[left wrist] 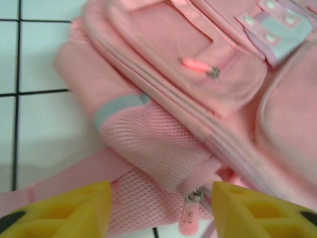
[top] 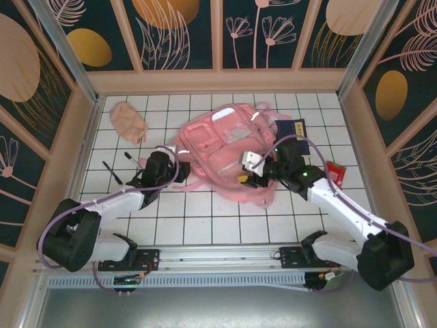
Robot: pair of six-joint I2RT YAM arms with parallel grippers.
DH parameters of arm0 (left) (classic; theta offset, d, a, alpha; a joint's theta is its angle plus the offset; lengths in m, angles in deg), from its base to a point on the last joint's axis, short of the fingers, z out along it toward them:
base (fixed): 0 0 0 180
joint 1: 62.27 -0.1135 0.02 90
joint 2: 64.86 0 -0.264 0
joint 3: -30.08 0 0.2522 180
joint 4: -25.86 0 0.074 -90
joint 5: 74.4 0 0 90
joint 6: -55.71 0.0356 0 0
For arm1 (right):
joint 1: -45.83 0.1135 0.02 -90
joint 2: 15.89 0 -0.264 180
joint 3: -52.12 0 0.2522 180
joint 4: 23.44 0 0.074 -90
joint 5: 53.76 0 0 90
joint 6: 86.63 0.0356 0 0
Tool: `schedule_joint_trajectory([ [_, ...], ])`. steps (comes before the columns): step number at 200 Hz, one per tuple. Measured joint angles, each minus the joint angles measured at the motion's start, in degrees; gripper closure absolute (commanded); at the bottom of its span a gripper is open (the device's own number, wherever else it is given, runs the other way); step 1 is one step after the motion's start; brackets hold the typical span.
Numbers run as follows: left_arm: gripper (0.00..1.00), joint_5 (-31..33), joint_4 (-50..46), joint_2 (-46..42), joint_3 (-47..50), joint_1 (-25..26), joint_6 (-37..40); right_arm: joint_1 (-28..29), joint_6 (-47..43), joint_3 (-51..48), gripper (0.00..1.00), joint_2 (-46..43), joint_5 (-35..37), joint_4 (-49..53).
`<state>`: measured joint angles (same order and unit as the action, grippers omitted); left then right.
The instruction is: Pack the student bag
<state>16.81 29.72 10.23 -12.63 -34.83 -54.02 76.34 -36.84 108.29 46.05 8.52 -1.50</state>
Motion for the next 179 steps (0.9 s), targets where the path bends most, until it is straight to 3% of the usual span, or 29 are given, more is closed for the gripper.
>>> schedule_joint_trajectory([
  [27,0.46,-5.44,-1.81,-6.45,-1.22,-0.42,5.18,-0.04,30.16,1.73,0.01,-4.15,22.12,-5.18],
  [50,0.47,-9.81,-5.03,-10.51,-6.78,0.2,12.85,-3.52,43.67,7.23,0.01,-4.44,31.15,-1.86],
  [88,0.44,-12.33,-6.34,-9.25,-14.49,4.09,21.22,-12.37,58.03,12.26,0.01,-0.81,33.7,5.81],
  [123,0.41,-12.94,-5.14,2.47,-20.31,10.12,23.43,-19.32,70.99,14.25,0.01,5.88,37.48,16.72],
  [152,0.4,-13.2,-5.38,13.62,-24.87,11.61,25.83,-25.9,73.4,14.19,0.06,7.67,31.21,21.57],
  [179,0.32,-16.59,-9.42,20.72,-31.1,14.71,31.74,-27.17,72.87,14.16,0.07,7.65,25.73,22.58],
])
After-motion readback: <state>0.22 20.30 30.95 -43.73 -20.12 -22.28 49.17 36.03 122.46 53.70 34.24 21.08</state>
